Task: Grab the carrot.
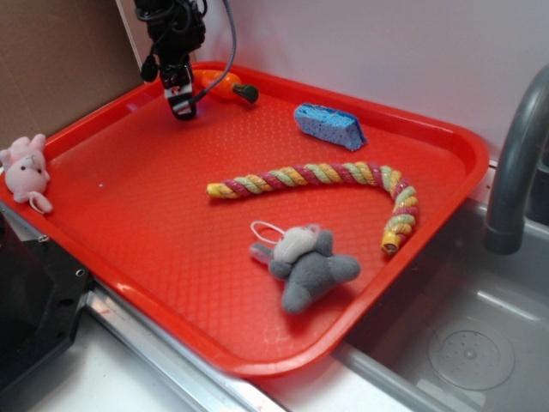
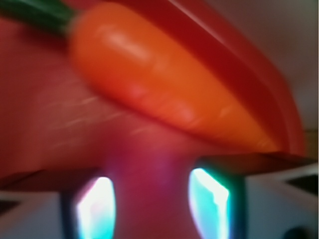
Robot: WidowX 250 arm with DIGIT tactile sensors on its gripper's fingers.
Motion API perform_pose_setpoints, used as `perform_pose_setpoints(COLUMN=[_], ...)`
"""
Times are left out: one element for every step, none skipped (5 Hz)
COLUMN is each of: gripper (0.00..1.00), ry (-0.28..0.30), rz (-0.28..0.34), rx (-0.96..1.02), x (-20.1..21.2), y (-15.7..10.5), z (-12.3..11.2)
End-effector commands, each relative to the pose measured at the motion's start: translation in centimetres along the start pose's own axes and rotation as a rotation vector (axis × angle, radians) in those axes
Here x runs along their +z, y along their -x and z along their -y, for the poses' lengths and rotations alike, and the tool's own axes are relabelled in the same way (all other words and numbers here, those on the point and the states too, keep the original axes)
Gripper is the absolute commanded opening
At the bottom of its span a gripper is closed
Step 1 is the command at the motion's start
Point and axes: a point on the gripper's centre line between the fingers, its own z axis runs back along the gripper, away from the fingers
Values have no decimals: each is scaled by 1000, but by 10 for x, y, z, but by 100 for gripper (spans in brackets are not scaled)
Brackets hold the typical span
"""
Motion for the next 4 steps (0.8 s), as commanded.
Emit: perform_pose_setpoints(gripper=[100, 100, 100, 100], ry=[-134, -145, -165, -180], rz=[93, 103, 109, 112], rx=[-14, -45, -109, -163], x=[67, 69, 68, 64], y=[-17, -29, -38, -46], z=[-4, 0, 5, 6])
